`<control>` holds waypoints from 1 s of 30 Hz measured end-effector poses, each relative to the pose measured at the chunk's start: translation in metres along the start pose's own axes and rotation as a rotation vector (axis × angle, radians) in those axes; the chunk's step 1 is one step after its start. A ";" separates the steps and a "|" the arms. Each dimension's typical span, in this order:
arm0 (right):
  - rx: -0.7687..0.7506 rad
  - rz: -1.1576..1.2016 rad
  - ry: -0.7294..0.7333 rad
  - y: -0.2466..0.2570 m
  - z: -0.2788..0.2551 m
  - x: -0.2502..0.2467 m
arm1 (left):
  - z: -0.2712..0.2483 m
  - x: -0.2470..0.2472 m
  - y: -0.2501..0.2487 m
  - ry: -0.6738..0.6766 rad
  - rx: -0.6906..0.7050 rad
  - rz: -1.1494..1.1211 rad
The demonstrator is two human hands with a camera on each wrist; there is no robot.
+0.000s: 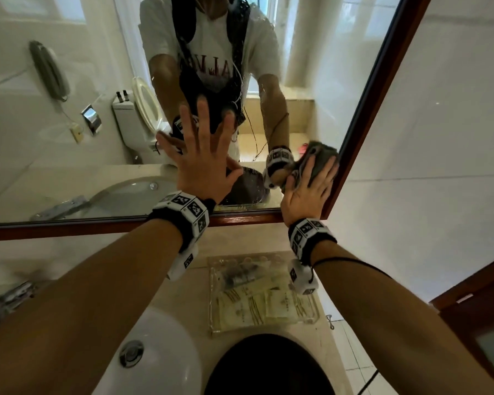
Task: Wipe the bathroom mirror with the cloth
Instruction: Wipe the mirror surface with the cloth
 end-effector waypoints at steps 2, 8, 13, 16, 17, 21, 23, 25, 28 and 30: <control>0.041 0.056 0.033 -0.001 -0.015 0.009 | -0.001 0.000 0.001 0.008 0.003 0.005; 0.140 0.166 0.119 0.006 -0.037 0.020 | 0.000 -0.001 0.000 0.012 0.000 0.018; 0.233 0.254 0.163 0.005 -0.067 0.034 | -0.001 -0.001 0.000 0.005 0.000 0.026; 0.261 0.307 0.177 0.006 -0.067 0.030 | -0.001 -0.001 -0.001 0.008 -0.002 0.029; 0.280 0.325 0.199 0.007 -0.066 0.027 | -0.001 -0.001 0.000 0.009 -0.001 0.029; 0.369 0.373 0.230 0.010 -0.066 0.026 | -0.002 0.000 0.003 0.015 0.003 0.027; 0.424 0.392 0.226 0.009 -0.067 0.025 | -0.003 0.000 0.003 0.024 -0.003 0.043; 0.473 0.386 0.244 0.005 -0.067 0.021 | -0.004 0.001 0.002 0.025 -0.007 0.052; 0.514 0.364 0.293 -0.001 -0.069 0.015 | -0.004 -0.001 -0.001 0.028 -0.018 0.049; 0.528 0.359 0.321 0.000 -0.068 0.013 | -0.005 -0.001 -0.002 0.024 -0.035 0.055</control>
Point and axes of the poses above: each hand's wrist, its own z-axis towards the middle knuckle, its own x-axis out of the palm, y = z × x, the point moved 1 cm from there along z, towards the middle knuckle, and after that the axes turned 5 degrees about y, right-handed, at the moved point
